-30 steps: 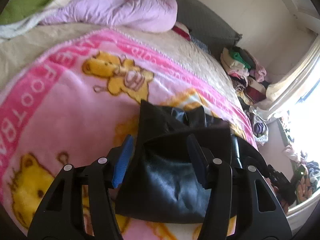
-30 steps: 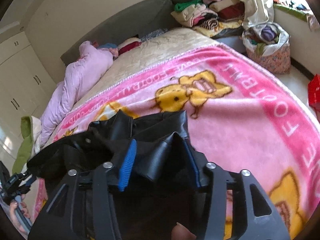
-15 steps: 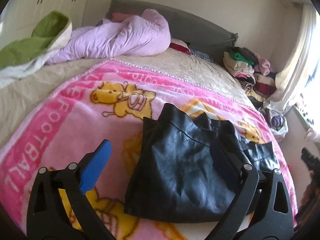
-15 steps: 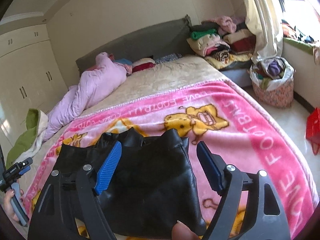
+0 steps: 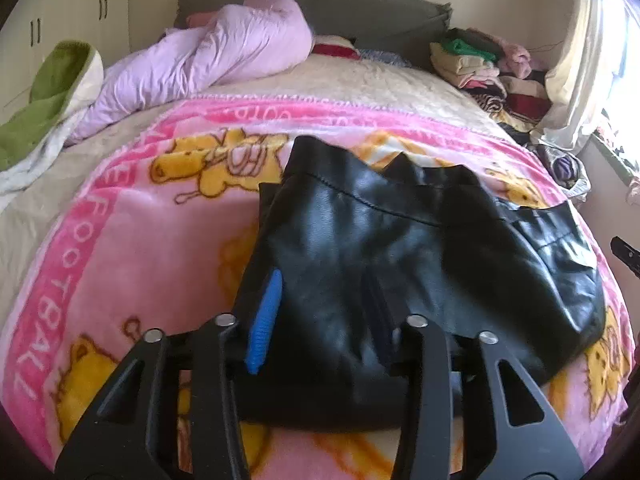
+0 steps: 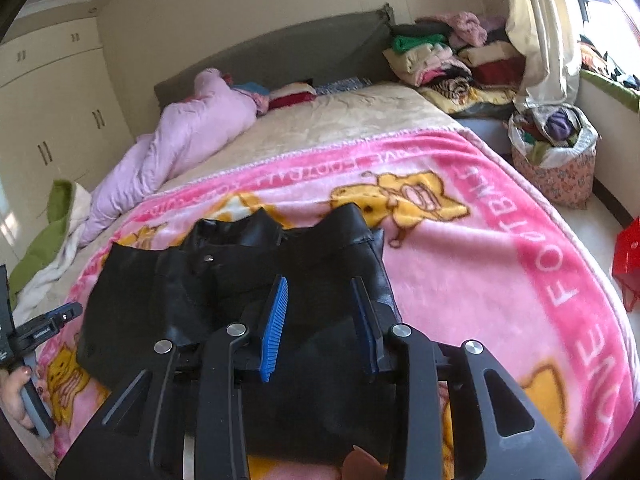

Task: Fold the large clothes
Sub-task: 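Grasp the folded jacket edge with the left tool while the right tool grasps its side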

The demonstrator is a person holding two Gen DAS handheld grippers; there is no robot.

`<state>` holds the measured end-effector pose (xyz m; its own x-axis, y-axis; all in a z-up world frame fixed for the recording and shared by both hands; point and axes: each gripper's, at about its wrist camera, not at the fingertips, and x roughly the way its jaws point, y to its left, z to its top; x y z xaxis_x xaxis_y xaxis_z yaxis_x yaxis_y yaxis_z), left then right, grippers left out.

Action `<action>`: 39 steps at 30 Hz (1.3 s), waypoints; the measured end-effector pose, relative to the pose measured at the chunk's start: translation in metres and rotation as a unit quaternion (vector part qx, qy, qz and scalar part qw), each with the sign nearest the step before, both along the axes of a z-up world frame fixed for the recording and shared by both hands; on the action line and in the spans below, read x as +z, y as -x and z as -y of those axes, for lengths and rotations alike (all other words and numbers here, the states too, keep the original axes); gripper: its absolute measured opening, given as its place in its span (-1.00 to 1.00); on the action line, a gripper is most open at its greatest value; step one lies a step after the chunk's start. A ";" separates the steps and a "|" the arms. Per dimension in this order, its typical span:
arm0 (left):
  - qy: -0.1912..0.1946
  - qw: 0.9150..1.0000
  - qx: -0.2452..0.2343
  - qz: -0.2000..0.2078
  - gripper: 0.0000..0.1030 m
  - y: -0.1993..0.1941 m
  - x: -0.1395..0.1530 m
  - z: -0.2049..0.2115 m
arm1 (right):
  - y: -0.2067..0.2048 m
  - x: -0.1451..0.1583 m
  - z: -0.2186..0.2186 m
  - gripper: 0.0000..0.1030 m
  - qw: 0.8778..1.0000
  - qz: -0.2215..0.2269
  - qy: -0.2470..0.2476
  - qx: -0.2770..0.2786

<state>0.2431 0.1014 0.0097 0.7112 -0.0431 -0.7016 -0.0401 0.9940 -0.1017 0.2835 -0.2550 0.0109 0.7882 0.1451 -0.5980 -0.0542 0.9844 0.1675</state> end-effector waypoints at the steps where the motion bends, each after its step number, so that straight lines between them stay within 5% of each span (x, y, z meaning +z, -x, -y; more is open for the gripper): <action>1: -0.002 1.000 0.005 0.001 0.01 -0.003 -0.001 -0.002 | -0.009 -0.005 -0.003 -0.24 1.000 -0.008 0.017 0.000; 3: -0.007 1.000 0.013 0.007 0.19 -0.012 0.000 -0.007 | -0.020 -0.010 -0.006 0.07 0.999 -0.013 0.041 -0.003; 6: -0.006 0.999 0.038 0.009 0.60 -0.030 -0.001 -0.017 | -0.041 -0.016 -0.007 0.19 0.997 -0.023 0.075 -0.011; 13: 0.016 0.999 0.026 -0.014 0.59 -0.070 -0.025 -0.015 | -0.084 -0.035 0.001 0.30 0.994 -0.055 0.094 -0.010; 17: -0.019 1.000 0.010 -0.017 -0.39 -0.072 -0.034 -0.004 | -0.087 -0.043 0.002 -0.27 0.994 -0.041 0.096 -0.014; 20: -0.030 1.000 0.002 -0.002 -0.69 -0.069 -0.025 -0.004 | -0.081 -0.043 0.007 -0.66 0.997 -0.027 0.073 -0.027; 30: -0.016 0.997 0.000 0.082 -0.84 -0.069 0.033 -0.008 | -0.088 0.003 0.032 -0.74 0.996 0.027 -0.067 -0.053; 39: -0.017 0.999 0.004 0.041 -0.85 -0.105 -0.004 -0.014 | -0.122 -0.030 0.021 -0.74 0.996 -0.017 -0.029 -0.083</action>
<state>0.3483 0.1156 0.0061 0.7661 -0.0141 -0.6426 -0.0413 0.9966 -0.0711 0.4057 -0.2760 -0.0190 0.7838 0.0506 -0.6189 0.1146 0.9678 0.2243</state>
